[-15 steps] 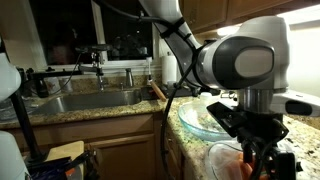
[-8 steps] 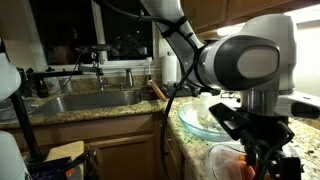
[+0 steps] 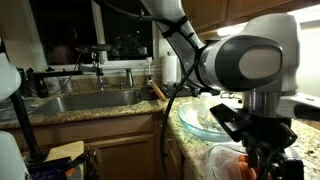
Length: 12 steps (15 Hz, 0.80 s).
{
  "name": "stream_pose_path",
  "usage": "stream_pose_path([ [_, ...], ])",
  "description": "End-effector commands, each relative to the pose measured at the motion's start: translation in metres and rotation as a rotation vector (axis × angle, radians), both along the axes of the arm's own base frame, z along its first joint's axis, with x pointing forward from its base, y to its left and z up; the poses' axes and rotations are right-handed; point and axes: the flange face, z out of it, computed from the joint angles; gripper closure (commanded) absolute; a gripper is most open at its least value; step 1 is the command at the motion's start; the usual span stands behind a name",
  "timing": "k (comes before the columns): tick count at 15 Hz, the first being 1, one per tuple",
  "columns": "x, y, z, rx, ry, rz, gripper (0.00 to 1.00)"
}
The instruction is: Remove a peach from the bag and put it in the glass bowl
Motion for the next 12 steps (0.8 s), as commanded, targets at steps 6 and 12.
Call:
stream_pose_path([
  [6,-0.0072,-0.0112,-0.0007,0.000,0.024,-0.032,0.00],
  [12,-0.0082,-0.0145,-0.0017,-0.001,0.030,-0.037,0.00],
])
